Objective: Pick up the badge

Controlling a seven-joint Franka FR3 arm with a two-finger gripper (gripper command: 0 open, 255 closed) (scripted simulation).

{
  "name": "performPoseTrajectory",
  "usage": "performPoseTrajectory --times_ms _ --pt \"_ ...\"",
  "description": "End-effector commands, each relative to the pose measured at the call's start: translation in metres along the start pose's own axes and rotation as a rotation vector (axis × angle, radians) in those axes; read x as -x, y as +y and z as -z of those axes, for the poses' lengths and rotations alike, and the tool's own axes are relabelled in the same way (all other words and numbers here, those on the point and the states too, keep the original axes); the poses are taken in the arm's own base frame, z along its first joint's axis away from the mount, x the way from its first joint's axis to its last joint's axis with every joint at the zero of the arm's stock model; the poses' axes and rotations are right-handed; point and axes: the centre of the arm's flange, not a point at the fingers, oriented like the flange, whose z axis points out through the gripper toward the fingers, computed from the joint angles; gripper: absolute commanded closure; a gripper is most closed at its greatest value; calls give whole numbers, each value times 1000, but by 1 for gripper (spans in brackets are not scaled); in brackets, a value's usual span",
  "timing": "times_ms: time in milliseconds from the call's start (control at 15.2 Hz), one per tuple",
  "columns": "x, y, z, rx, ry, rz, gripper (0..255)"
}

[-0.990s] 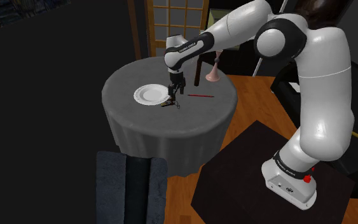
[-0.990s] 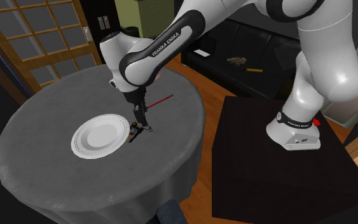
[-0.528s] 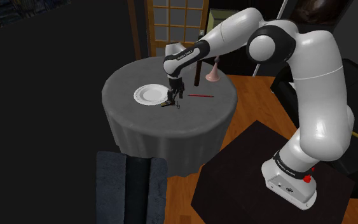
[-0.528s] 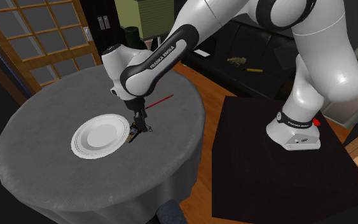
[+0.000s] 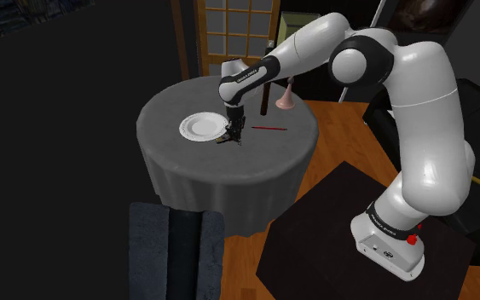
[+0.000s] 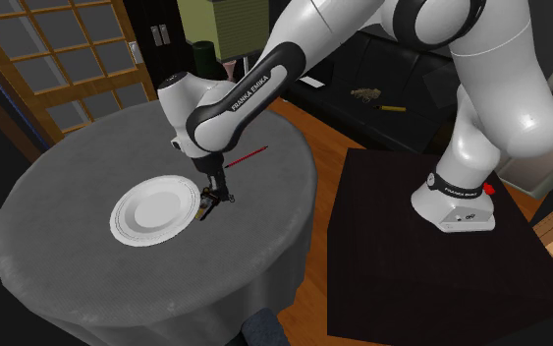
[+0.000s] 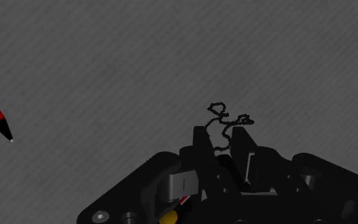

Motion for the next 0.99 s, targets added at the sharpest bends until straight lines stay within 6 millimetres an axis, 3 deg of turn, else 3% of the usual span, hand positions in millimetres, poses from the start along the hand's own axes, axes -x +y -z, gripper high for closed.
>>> performPoseTrajectory --times_ms 0,198,924 --pt "0 0 -1 0 -1 -1 255" --pt "0 1 -1 0 -1 0 255" --pt "10 -4 56 0 -1 0 255"
